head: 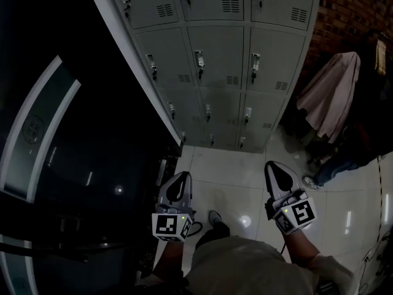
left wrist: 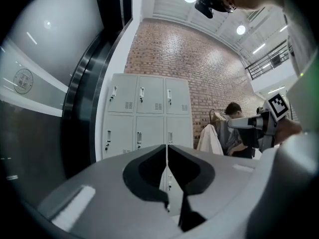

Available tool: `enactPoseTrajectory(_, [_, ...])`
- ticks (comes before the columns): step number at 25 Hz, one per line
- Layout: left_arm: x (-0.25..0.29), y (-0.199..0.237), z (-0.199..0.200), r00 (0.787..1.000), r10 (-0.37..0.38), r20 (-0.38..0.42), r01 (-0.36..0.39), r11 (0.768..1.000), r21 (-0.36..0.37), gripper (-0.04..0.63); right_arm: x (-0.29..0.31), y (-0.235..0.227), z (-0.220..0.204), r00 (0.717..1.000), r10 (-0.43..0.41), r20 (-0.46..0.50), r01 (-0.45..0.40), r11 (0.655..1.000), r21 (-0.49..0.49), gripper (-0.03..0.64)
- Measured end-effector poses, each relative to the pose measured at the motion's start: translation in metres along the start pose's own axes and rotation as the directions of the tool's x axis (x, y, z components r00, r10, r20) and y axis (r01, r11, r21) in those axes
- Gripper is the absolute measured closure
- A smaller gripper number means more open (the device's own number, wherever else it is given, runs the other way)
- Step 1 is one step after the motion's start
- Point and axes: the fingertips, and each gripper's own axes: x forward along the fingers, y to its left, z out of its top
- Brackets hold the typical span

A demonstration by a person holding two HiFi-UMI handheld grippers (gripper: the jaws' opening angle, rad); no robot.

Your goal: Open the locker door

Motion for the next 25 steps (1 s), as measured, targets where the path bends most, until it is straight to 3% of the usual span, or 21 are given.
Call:
enactPoseTrajectory(4, [0.059,0.037,-0.025,0.999,0.012,-0.031,-0.011,1.000,0.005,0.514,0.064,-0.042,-0.027,1.000,0.005,-0.010,-0.005,1.000,0.023,0.615])
enactPoseTrajectory(10, [0.097,0.077,-0.050,0.998,0.032,-0.045,-0.032,0.999,0.004,0.514,0.115,-0.063,-0.062,0.999,0.003,-0.037,-0.002,1.000,0.023,0.615])
enactPoseTrajectory(25, [0.183,0.128,-0.102,0.996,0.062,-0.058,-0.064,0.998,-0.024,0.528,0.217,-0.108,-0.117,0.997,0.037,-0.074,-0.035,0.999,0.025,0.607])
